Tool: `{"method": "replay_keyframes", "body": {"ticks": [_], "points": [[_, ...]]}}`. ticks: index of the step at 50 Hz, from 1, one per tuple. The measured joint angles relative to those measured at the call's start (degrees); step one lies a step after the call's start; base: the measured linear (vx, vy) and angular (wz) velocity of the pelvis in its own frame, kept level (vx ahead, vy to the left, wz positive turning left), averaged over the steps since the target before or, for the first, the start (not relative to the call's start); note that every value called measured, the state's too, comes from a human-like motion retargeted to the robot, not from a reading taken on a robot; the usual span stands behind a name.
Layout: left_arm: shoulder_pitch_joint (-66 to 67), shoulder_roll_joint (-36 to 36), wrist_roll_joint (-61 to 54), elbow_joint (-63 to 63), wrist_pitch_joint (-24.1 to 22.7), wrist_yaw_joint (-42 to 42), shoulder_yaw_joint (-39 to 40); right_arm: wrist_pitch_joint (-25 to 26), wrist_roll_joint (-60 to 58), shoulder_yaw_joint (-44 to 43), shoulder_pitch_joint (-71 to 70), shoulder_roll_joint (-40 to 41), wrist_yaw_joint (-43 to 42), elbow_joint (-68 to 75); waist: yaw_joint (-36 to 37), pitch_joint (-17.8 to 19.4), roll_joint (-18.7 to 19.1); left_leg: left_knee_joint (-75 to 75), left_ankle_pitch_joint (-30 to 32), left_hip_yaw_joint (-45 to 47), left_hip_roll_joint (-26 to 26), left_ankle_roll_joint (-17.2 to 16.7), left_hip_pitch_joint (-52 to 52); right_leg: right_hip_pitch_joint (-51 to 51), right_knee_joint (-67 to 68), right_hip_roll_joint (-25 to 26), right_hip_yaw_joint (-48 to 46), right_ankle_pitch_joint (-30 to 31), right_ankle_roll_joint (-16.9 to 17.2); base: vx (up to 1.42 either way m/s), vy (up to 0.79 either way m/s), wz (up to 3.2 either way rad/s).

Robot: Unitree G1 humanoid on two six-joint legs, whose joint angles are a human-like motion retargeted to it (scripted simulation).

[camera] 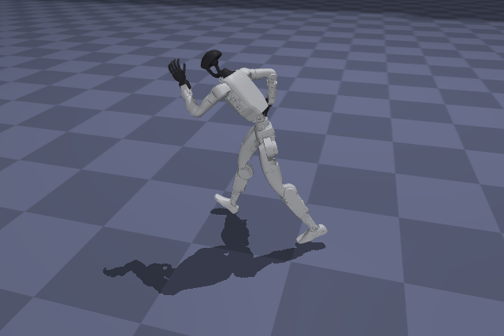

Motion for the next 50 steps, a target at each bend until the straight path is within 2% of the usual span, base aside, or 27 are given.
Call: {"method": "replay_keyframes", "body": {"ticks": [2, 3, 5, 6, 8, 10, 12, 14, 17, 20, 22, 25, 28, 29, 30, 32, 33, 34, 35, 37, 38, 40, 43, 46, 48, 50], "points": [[3.3, -2.55, -0.1, -1.28, -0.81, -1.33, 0.47, 0.24, 1.35, -0.98, 1.82, 3.73, -0.33, 0.77, 0.04, 0.11, 0.4, 1.12, 2.31, 0.04, 1.24, -0.07, 4.23, 1.15, 0.14, -3.31, -4.09, 0.81, 0.59, 1.42, -0.69, 0.6], [7.74, -6.01, 1.28, -3.17, -1.53, -3.47, 2.29, 0.36, 3.22, -2.93, 2.1, 5.96, -0.04, 1.92, 1.1, 0.21, 1.09, 3.44, 3.48, -0.46, 1.15, 0.56, 5.72, 2.65, 1.86, -5.49, -6.93, 3.44, 0.05, 1.39, -0.7, 0.48], [18.31, -10.44, 7.16, -5.88, -1.13, -7.03, 4.88, -0.72, 5.52, -4.23, 0.57, 9.29, 0.34, 2.67, 2.72, 0.68, 2.87, 14.58, 5.11, -1.46, 2.68, 2.03, 4.52, 3.74, 11.36, -8.35, -10.24, 7.98, -3.17, 1.35, -0.7, 0.17], [25.38, -11.52, 10.61, -6.39, -0.25, -8.27, 5.75, -1.55, 6.05, -3.09, -2.9, 9.9, -0.21, 3.22, 3.95, 0.68, 4.32, 23.28, 4.53, -1.27, 4.9, 2.86, 1.38, 1.66, 20.22, -8.19, -9.21, 5.3, -5.14, 1.29, -0.7, -0.46], [40.69, -13.03, 13.58, -5.81, 1.19, -10.99, 7.14, -2.47, 6.59, 0.23, -13.71, 10.05, -1.6, 4.54, 6.76, 0.68, 6.43, 40.91, 1.16, -0.92, 8.87, 5.32, -6.03, -2.27, 35.5, -6.48, -6.64, -1.95, -8.35, 1.19, -0.65, -1.24], [56.37, -13.78, 9.0, -2.48, 1.34, -16.47, 8.56, -1.86, 5.79, 3.58, -29.76, 10.17, -1.35, 5.16, 10.1, 0.68, 6.82, 56.08, -3.52, -1.22, 10.08, 8.59, -14.73, -3.55, 41.9, -2.66, -4.23, -7.26, -10.65, 1.07, -0.5, -1.94], [70.03, -13.31, 0.24, 1.68, 0.07, -25.17, 10.36, -1.06, 4.17, 5.08, -46.63, 12.06, -0.27, 3.19, 14.42, 0.68, 5.42, 64.95, -6.82, -1.57, 7.02, 11.2, -23.9, -1.94, 39.87, 1.54, -1.12, -8.36, -11.5, 0.98, -0.32, -2.24], [81.67, -10.98, -7.98, 4.14, -1.64, -32.41, 10.94, -1.31, 3.75, 6.2, -61.01, 14.21, -2.8, -0.96, 19.74, 0.68, 2.58, 67.1, -8.68, -0.1, 2.08, 13.29, -32.45, 1.32, 34.4, 4.08, 3.05, -7.03, -10.45, 0.95, -0.18, -2.1], [96.25, -5.18, -18.84, 4.09, -3.46, -39.52, 10.21, -2.83, 5.57, 8.64, -77.35, 16.05, -9.89, -8.86, 27.23, 0.61, -2.97, 58.53, -9.12, 5.89, -3.82, 16.26, -42.57, 9.23, 21.79, 4.24, 9.09, -2.16, -7.12, 0.98, -0.06, -1.43], [107.87, -0.26, -27.24, 1.61, -3.75, -45.67, 11.33, -5.24, 8.66, 9.93, -85.66, 17.58, -11.57, -18.08, 32.41, 0.18, -6.92, 37.13, -7.25, 13.12, -6.43, 16.91, -46.71, 18.84, 8.42, 2.36, 12.13, 4.89, -4.23, 1.06, 0.07, -0.88], [115.13, 2.22, -28.98, -1.23, -3.68, -48.36, 14.37, -6.54, 10.66, 9.05, -85.11, 19.18, -8.88, -24.92, 35.86, 0.0, -7.76, 16.9, -4.64, 16.49, -6.81, 14.9, -44.61, 24.74, 3.75, 2.05, 13.54, 8.6, -2.09, 1.18, 0.18, -1.11], [124.24, 3.55, -28.38, -4.91, -4.51, -48.92, 18.97, -8.48, 13.44, 7.62, -78.82, 20.48, -4.58, -33.81, 41.36, 0.06, -6.56, -8.37, -3.99, 18.59, -4.55, 10.28, -40.3, 33.02, 2.56, 3.18, 17.31, 9.95, 1.27, 1.27, 0.3, -1.37], [129.05, 1.27, -30.25, -5.73, -5.41, -48.28, 21.4, -10.54, 17.44, 8.58, -70.38, 20.25, -1.86, -38.31, 44.13, 0.0, -6.11, -14.99, -7.95, 16.19, -1.05, 7.48, -39.23, 39.21, 6.98, 2.42, 21.87, 5.83, 3.22, 1.25, 0.42, -1.14], [129.55, 0.32, -30.16, -5.37, -5.6, -47.72, 21.83, -10.8, 19.03, 9.53, -67.64, 20.05, -0.83, -38.8, 44.5, -0.05, -5.98, -12.85, -6.86, 15.48, 0.33, 7.35, -39.37, 40.7, 10.04, 2.06, 22.93, 3.67, 3.14, 1.21, 0.46, -0.91], [129.77, -0.63, -29.7, -4.86, -5.77, -47.06, 22.19, -10.88, 20.63, 10.63, -64.91, 19.86, 0.31, -39.05, 44.75, -0.11, -5.85, -9.6, -4.61, 15.05, 1.77, 7.45, -39.59, 42.05, 13.58, 1.71, 23.84, 1.36, 2.8, 1.19, 0.47, -0.72], [127.21, -2.76, -24.73, -2.66, -6.64, -43.4, 21.66, -10.06, 22.13, 13.35, -59.63, 20.34, 2.98, -37.79, 44.47, 0.11, -6.62, 5.89, 2.77, 16.31, 4.05, 9.5, -43.07, 42.67, 25.17, -0.31, 24.21, -3.86, 0.86, 1.17, 0.48, -0.48], [124.64, -3.93, -21.36, -1.24, -7.11, -40.21, 20.66, -9.72, 22.05, 14.66, -56.94, 20.85, 3.72, -36.56, 44.37, 0.53, -7.49, 19.85, 1.2, 16.77, 5.57, 10.68, -47.38, 42.3, 32.43, -2.19, 24.1, -6.74, -0.12, 1.07, 0.47, -0.22], [119.54, -4.46, -19.29, 1.16, -6.78, -36.49, 18.55, -8.68, 20.33, 15.96, -55.06, 21.49, 3.3, -33.74, 44.05, 0.68, -8.91, 27.48, -1.56, 17.67, 5.2, 12.26, -49.43, 39.86, 40.64, -4.73, 23.83, -9.76, -1.53, 0.93, 0.43, 0.01], [113.17, -4.69, -17.86, 4.07, -6.05, -32.51, 15.88, -7.29, 17.8, 17.25, -53.6, 22.19, 2.3, -30.11, 43.61, 0.68, -10.62, 31.93, -4.91, 18.77, 3.88, 14.05, -50.34, 36.36, 49.32, -7.6, 23.48, -12.84, -3.14, 0.75, 0.35, 0.15], [96.42, -4.22, -13.55, 10.93, -3.91, -26.46, 10.22, -5.17, 12.92, 19.57, -50.76, 23.44, -1.29, -21.0, 42.85, 0.68, -11.81, 39.29, -9.1, 21.46, 4.33, 14.58, -51.5, 29.46, 61.52, -10.55, 23.06, -18.49, -7.92, 0.61, 0.28, 0.11], [86.81, -3.89, -10.64, 14.48, -2.94, -24.41, 7.66, -4.62, 11.25, 19.88, -49.39, 23.62, -2.71, -16.77, 42.3, 0.68, -11.52, 40.39, -10.21, 22.11, 4.49, 14.78, -51.26, 26.04, 65.44, -10.19, 23.08, -20.77, -10.05, 0.48, 0.22, 0.17], [69.62, -3.25, -5.68, 18.04, -1.97, -21.41, 4.65, -4.8, 9.81, 18.64, -45.91, 22.32, -4.03, -12.81, 39.15, 0.68, -10.03, 39.63, -11.57, 22.03, 3.79, 14.65, -49.94, 20.41, 68.81, -6.87, 22.44, -23.67, -12.28, 0.38, 0.19, 0.44], [47.34, 0.61, -5.26, 18.42, -2.21, -16.01, 0.4, -6.12, 10.64, 14.29, -41.7, 16.04, -3.81, -16.01, 29.88, 0.68, -6.81, 34.28, -10.36, 21.04, 2.09, 11.92, -47.64, 13.13, 63.25, -1.72, 17.6, -23.64, -12.3, 0.28, 0.15, 0.62], [29.31, 9.92, -9.01, 18.19, -2.53, -12.45, -5.67, -5.58, 13.98, 10.22, -38.04, 10.34, -2.59, -18.8, 21.74, 0.68, -4.85, 25.8, -8.37, 21.88, 1.08, 10.33, -42.84, 8.16, 48.71, 0.12, 10.68, -20.41, -12.23, 0.26, 0.11, -0.18], [20.33, 15.7, -12.25, 16.92, -3.84, -11.29, -9.51, -4.95, 15.94, 6.73, -34.06, 8.2, -3.03, -18.76, 18.25, 0.68, -4.02, 19.68, -7.59, 23.74, 0.19, 9.94, -38.28, 6.31, 36.31, 2.05, 8.72, -14.93, -10.36, 0.3, 0.08, -0.85], [14.01, 20.01, -15.0, 13.98, -5.5, -11.02, -12.42, -4.04, 17.11, 2.45, -28.7, 7.04, -4.08, -17.31, 15.89, 0.68, -3.21, 14.34, -7.6, 26.16, -1.25, 9.56, -33.16, 5.6, 24.12, 4.2, 9.14, -6.35, -7.25, 0.36, 0.07, -1.03]]}}
